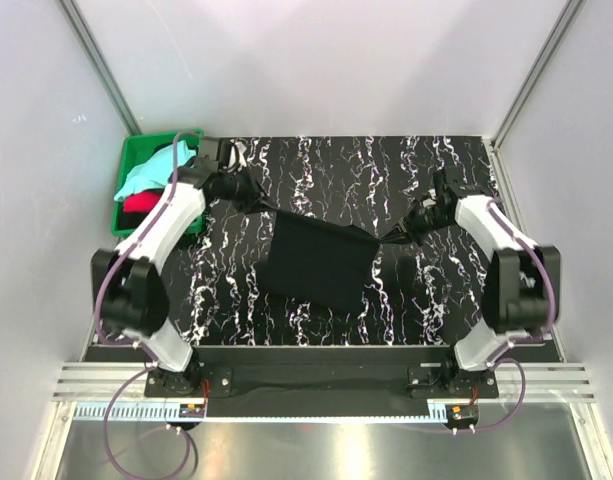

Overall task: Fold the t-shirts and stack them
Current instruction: Fold the tshirt

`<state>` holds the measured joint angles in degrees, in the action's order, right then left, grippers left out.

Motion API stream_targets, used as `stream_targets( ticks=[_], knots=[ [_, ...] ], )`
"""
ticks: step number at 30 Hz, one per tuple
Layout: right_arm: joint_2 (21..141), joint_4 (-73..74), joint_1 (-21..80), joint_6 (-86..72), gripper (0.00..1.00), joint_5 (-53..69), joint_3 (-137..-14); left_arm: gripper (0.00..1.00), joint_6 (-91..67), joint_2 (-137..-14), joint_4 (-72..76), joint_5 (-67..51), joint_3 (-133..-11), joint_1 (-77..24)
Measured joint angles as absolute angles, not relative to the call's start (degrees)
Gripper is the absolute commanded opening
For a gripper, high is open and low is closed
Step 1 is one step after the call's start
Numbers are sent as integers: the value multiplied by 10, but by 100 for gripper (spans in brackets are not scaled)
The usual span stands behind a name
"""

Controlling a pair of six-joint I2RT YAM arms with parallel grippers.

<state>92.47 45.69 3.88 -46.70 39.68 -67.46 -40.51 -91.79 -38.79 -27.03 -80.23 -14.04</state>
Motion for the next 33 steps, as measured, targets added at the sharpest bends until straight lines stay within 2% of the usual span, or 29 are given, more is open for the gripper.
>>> stream_targets(
  ticks=[9, 13, 14, 15, 17, 18, 19, 20, 21, 22, 23, 25, 27, 29, 30, 32, 33],
  knots=[
    [1162, 449, 14, -397, 10, 423, -852, 0, -391, -1159, -381, -269, -966, -128],
    [1225, 448, 14, -386, 21, 426, -908, 1, -382, -1253, -385, -269, -1066, -127],
    [1240, 451, 13, -383, 31, 425, -923, 2, -379, -1275, -388, -269, -1094, -127],
    [1251, 451, 13, -383, 35, 424, -937, 2, -377, -1292, -385, -267, -1113, -127],
    [1279, 453, 11, -376, 51, 414, -974, 14, -368, -1321, -382, -255, -1143, -125],
    [1294, 457, 9, -375, 55, 410, -997, 22, -362, -1329, -381, -242, -1150, -124],
    [1309, 458, 5, -373, 58, 401, -1024, 43, -354, -1335, -382, -226, -1157, -122],
    [1324, 460, 0, -372, 62, 393, -1050, 45, -346, -1341, -384, -212, -1165, -120],
    [1340, 463, -6, -371, 62, 381, -1083, 49, -341, -1346, -386, -202, -1174, -116],
    [1353, 462, -12, -368, 62, 361, -1116, 62, -335, -1348, -388, -197, -1181, -112],
    [1359, 462, -17, -365, 62, 349, -1136, 70, -326, -1349, -390, -190, -1188, -107],
    [1359, 465, -27, -358, 63, 323, -1166, 79, -311, -1344, -392, -185, -1192, -98],
    [1346, 462, -31, -349, 63, 304, -1172, 80, -301, -1332, -393, -181, -1186, -91],
    [1320, 451, -24, -335, 63, 292, -1149, 74, -292, -1294, -387, -173, -1145, -90],
    [1296, 429, -15, -331, 61, 290, -1114, 64, -289, -1265, -384, -173, -1114, -92],
    [1240, 387, 10, -335, 55, 294, -1035, 53, -290, -1193, -344, -187, -1029, -99],
    [1214, 367, 26, -341, 53, 297, -997, 38, -293, -1163, -328, -200, -995, -102]
  ],
)
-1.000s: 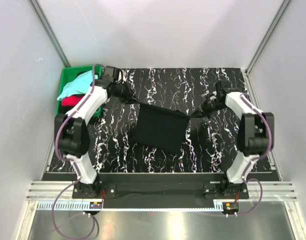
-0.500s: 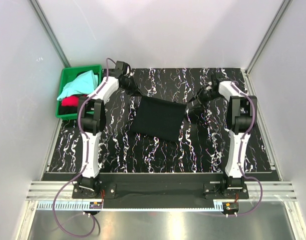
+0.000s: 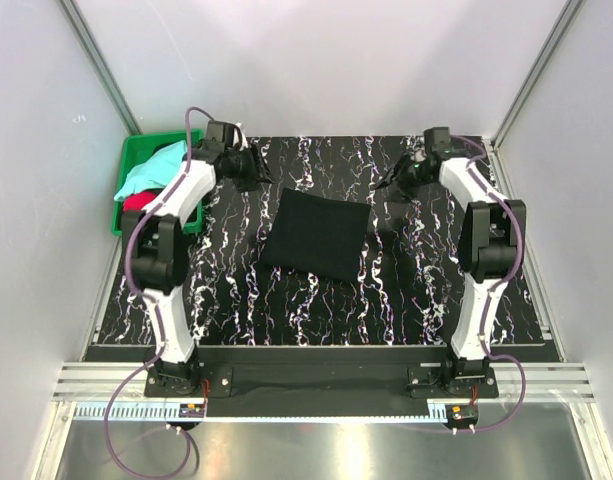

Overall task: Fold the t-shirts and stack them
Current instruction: Fold the tshirt

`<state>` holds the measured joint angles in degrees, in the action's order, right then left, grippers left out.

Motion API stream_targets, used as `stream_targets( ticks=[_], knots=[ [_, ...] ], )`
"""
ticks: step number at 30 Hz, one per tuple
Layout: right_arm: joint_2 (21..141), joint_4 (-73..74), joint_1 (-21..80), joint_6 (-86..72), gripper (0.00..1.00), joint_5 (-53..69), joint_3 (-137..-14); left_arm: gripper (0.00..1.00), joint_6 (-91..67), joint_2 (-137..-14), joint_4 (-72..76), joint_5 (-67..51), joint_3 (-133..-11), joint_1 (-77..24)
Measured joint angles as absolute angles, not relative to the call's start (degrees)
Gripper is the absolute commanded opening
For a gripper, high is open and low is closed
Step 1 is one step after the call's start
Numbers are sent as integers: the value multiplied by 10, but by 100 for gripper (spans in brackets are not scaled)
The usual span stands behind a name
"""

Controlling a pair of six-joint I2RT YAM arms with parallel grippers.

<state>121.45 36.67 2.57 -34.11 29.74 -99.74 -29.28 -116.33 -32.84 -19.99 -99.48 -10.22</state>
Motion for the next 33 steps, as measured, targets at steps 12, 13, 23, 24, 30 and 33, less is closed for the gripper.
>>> stream_targets(
  ticks=[12, 13, 23, 24, 30, 33],
  knots=[
    [1234, -27, 100, -535, 5, 384, -793, 16, -508, -1203, 158, -404, -781, -159],
    [1248, -49, 99, -544, 5, 387, -793, 15, -523, -1231, 180, -407, -782, -160],
    [1334, -180, 72, -605, 6, 408, -795, 13, -570, -1363, 202, -392, -874, -144],
    [1339, -189, 65, -610, 6, 414, -796, 13, -570, -1364, 201, -386, -883, -140],
    [1351, -201, 29, -622, 9, 415, -797, 10, -561, -1380, 161, -353, -921, -121],
    [1352, -196, 21, -623, 10, 415, -802, 11, -555, -1386, 143, -348, -923, -115]
  ],
)
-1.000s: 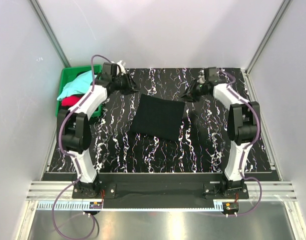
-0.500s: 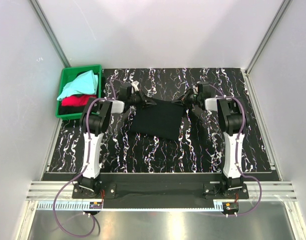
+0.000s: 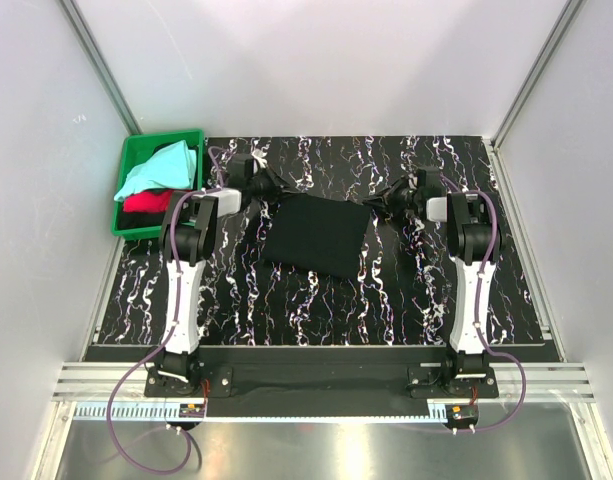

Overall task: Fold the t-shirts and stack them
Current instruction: Fold the tshirt

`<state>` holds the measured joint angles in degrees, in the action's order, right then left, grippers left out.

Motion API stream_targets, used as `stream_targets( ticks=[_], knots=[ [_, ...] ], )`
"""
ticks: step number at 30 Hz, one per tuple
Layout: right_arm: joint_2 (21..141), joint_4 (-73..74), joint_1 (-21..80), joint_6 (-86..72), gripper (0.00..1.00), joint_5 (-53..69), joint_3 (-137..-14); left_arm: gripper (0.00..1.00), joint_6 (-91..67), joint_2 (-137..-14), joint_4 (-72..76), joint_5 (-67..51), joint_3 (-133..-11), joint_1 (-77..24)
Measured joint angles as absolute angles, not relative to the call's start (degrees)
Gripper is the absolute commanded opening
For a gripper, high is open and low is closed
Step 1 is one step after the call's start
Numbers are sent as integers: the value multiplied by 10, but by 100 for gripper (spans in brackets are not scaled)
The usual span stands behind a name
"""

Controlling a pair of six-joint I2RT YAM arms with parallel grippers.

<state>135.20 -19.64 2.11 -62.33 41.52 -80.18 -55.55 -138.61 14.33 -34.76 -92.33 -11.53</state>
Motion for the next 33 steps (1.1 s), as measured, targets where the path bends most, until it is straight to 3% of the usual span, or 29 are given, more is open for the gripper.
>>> stream_targets(
  ticks=[3, 5, 8, 9, 13, 16, 19, 27, 33],
  knots=[
    [1354, -159, 15, -614, 12, 415, -825, 24, -521, -1386, 91, -346, -956, -116],
    [1357, -114, 7, -599, 13, 414, -853, 42, -486, -1385, 42, -340, -988, -117],
    [1355, -45, -15, -568, 15, 411, -893, 59, -433, -1368, -35, -320, -1021, -118],
    [1353, -24, -23, -557, 16, 410, -906, 60, -419, -1354, -59, -310, -1023, -118],
    [1315, 47, -46, -533, 26, 406, -920, 59, -381, -1269, -126, -290, -1011, -117],
    [1256, 78, -35, -519, 36, 408, -902, 52, -374, -1173, -118, -294, -962, -118],
    [1198, 86, 2, -509, 38, 418, -872, 43, -390, -1074, -54, -320, -854, -128],
    [1167, 15, 183, -517, 25, 480, -766, 33, -417, -1078, 36, -380, -662, -172],
    [1197, -34, 171, -523, 26, 508, -644, 33, -366, -1120, 4, -403, -599, -130]
  ],
)
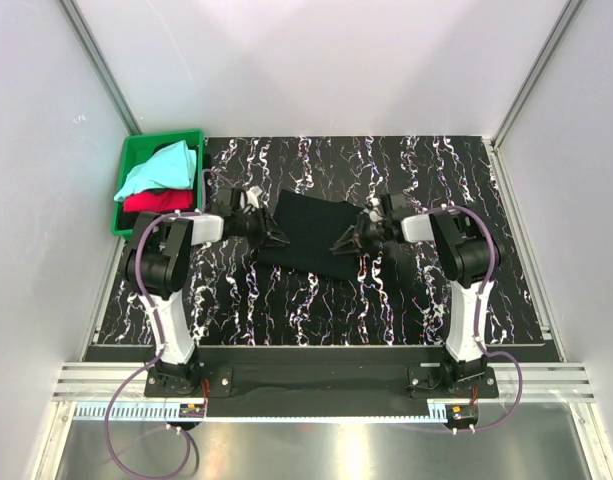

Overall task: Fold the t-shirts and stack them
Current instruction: Fold the tshirt

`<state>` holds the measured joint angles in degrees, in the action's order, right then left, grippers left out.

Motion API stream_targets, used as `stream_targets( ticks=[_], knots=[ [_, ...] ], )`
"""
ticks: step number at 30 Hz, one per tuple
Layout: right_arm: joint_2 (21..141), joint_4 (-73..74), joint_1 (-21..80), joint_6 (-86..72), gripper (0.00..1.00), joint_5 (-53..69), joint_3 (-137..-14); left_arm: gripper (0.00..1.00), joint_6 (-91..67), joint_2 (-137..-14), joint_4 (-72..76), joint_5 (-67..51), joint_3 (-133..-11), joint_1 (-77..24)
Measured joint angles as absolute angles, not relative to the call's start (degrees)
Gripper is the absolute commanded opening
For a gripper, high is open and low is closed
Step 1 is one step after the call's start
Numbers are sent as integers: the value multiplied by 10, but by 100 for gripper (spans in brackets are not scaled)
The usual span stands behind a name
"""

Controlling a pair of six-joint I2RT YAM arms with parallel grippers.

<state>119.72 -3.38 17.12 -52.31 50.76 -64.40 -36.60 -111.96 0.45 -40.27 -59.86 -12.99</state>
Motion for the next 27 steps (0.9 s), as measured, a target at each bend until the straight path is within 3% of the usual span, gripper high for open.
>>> stream_targets(
  ticks=[8, 15, 21, 27],
  knots=[
    [1139, 1, 83, -486, 28, 503, -569, 50, -293, -1014, -86, -386, -572, -95],
    [1065, 90, 148, -466, 32, 471, -653, 47, -315, -905, -90, -387, -542, -105],
    [1133, 70, 274, -489, 33, 461, -764, 40, -323, -982, -79, -378, -522, -101],
    [1199, 47, 281, -502, 33, 455, -711, 39, -325, -1036, -75, -390, -524, -74]
  ],
)
